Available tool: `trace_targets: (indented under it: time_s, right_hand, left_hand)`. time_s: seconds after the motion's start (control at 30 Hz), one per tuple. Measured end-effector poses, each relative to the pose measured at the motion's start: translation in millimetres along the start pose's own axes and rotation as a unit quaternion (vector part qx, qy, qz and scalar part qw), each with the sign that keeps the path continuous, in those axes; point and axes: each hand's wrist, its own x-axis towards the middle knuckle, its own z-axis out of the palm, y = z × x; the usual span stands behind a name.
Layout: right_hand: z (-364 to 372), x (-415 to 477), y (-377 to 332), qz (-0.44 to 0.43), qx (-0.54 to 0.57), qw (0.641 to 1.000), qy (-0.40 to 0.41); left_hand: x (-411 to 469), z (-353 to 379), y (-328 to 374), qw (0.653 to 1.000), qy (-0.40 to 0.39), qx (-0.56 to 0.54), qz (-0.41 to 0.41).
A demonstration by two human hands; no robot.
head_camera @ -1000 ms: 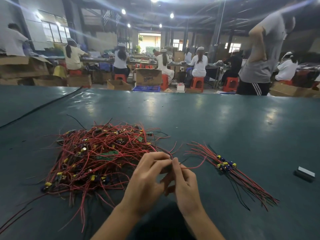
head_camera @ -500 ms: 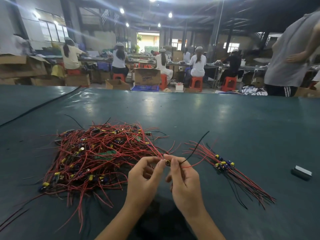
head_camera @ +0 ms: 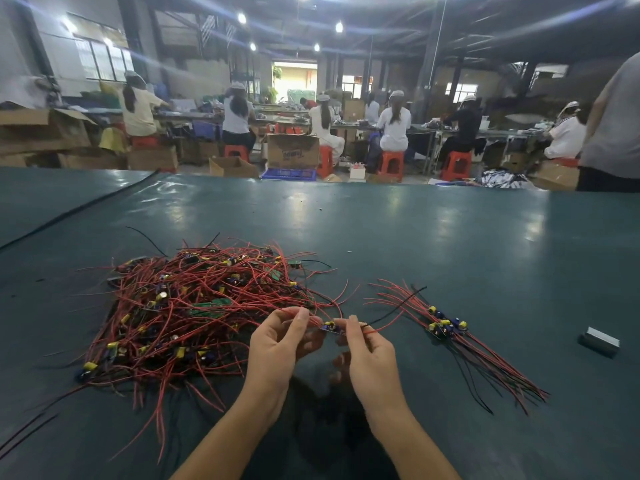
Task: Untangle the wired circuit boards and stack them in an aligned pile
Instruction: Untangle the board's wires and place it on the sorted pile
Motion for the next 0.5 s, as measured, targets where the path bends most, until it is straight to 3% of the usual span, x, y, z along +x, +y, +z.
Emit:
trace_targets:
  time_s: [0.07, 0.23, 0.37, 0.5]
  right_hand:
    - [-0.4, 0.8, -2.3, 0.053, 0.053, 0.997, 0.008]
    - [-0.6, -4.5, -9.9, 0.012, 0.076, 0.997, -0.015]
    - [1.3, -9.2, -13.2, 0.005, 0.061, 0.996, -0.069]
    - [0.1, -6.0, -13.0, 0.040, 0.094, 0.994, -0.031]
  left_hand:
    - [0.1, -0.1, -0.5, 1.000, -0.003, 0.013, 0.004]
    - [-1.6, 2.7, -0.4, 0.998, -0.040, -0.024, -0.051]
    - [-5.1, 2.1, -0.2, 0.992, -0.075, 0.050, -0.083]
    - [-4.5, 0.4, 4.6, 0.993, -0.078, 0.042, -0.082]
